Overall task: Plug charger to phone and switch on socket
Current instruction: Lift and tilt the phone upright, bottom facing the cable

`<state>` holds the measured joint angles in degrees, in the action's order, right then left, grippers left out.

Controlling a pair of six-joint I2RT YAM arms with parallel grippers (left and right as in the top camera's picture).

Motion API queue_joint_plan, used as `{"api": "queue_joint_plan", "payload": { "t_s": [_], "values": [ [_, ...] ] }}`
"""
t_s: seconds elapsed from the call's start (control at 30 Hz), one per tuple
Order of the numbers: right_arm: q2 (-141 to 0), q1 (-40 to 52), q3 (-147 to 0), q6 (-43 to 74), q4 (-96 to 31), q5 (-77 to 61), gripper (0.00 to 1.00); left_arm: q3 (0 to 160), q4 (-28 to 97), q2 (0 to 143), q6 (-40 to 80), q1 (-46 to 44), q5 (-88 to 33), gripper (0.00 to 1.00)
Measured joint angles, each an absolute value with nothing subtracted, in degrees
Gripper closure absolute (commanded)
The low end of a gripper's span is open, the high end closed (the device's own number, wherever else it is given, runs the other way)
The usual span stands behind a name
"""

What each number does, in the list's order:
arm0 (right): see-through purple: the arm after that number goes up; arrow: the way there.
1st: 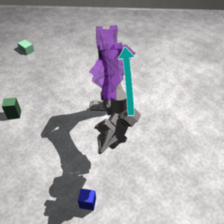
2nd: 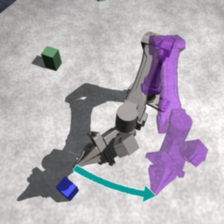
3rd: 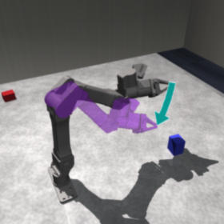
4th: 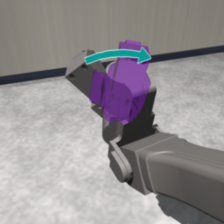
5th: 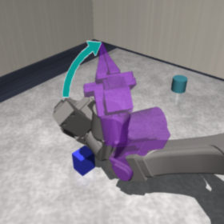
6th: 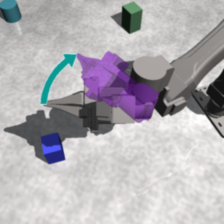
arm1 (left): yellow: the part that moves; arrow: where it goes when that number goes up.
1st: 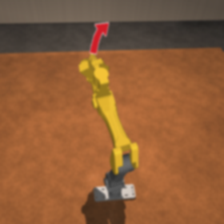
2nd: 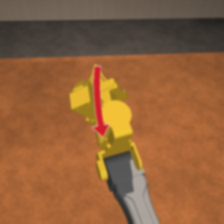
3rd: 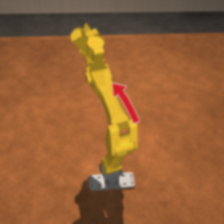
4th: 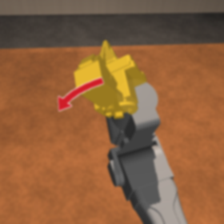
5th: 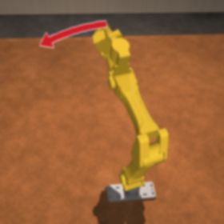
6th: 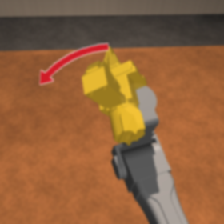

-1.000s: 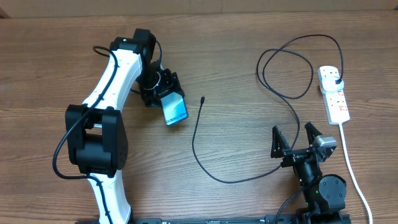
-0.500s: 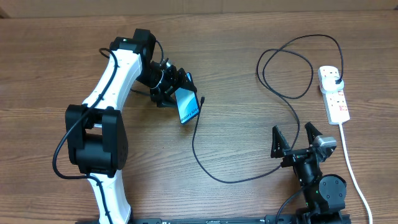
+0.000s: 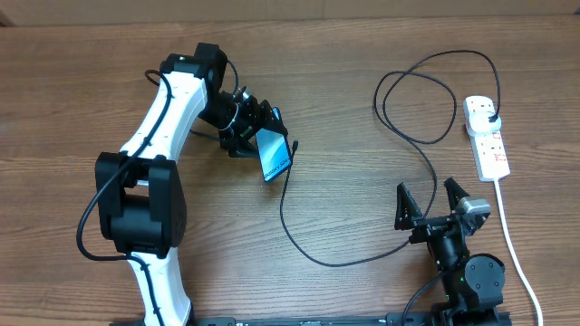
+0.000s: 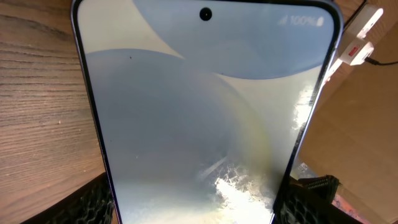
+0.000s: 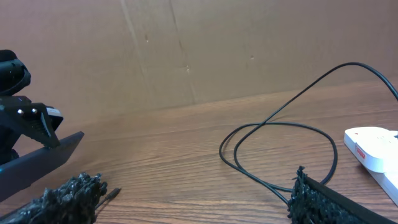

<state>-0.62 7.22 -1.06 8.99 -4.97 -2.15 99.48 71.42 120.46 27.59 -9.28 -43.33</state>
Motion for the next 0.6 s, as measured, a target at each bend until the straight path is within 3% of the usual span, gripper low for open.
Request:
{"api": "queue_joint_plan", "payload": {
  "t_s": [0.6],
  "values": [
    [-0.6,7.2,-1.1,9.0,-5.0,-2.2,0.00,99.5,70.3,120.5,60.1,-9.3,-42.0,0.39]
  ]
}}
